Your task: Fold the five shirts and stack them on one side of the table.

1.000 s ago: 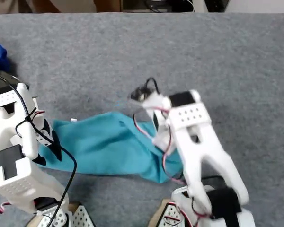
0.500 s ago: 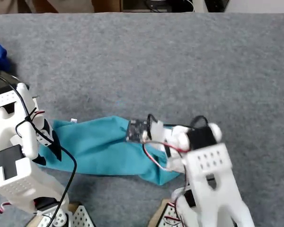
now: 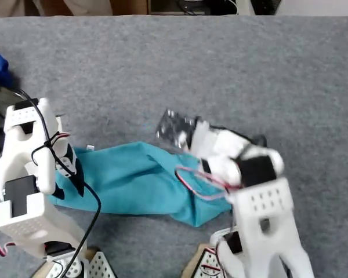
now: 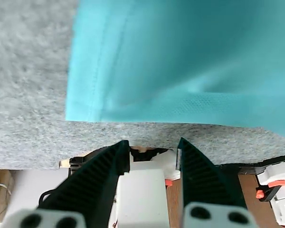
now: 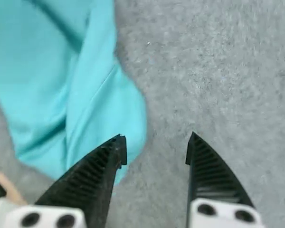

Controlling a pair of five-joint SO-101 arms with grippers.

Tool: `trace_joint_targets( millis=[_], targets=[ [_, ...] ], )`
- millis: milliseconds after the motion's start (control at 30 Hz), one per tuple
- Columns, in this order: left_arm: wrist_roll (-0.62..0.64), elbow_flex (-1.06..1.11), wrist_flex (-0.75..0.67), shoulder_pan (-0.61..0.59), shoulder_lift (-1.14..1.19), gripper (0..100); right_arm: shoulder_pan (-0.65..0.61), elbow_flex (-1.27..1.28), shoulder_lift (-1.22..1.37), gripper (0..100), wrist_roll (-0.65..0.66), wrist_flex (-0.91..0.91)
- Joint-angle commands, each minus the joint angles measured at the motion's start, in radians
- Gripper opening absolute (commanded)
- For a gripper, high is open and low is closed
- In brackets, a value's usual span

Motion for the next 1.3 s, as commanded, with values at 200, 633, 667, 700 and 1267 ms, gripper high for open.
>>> trace_joint_targets(
  millis=[200, 633, 667, 700, 1267],
  targets=[
    [0.003, -0.037, 0.014, 0.011, -0.007, 17, 0.116, -0.147, 0.372, 22.1, -0.149, -0.114],
    [-0.003, -0.032, 0.009, 0.011, -0.013, 17, 0.056, -0.154, 0.556, 22.1, -0.249, -0.089],
    [-0.005, -0.032, 0.009, 0.009, -0.015, 17, 0.033, -0.147, 0.561, 22.1, -0.249, -0.086],
    [-0.005, -0.032, 0.009, 0.009, -0.015, 17, 0.012, -0.136, 0.570, 21.8, -0.249, -0.087],
    [-0.091, 0.037, 0.009, -0.081, -0.015, 17, -0.010, -0.110, 0.608, 2.3, -0.264, 0.060]
  ],
)
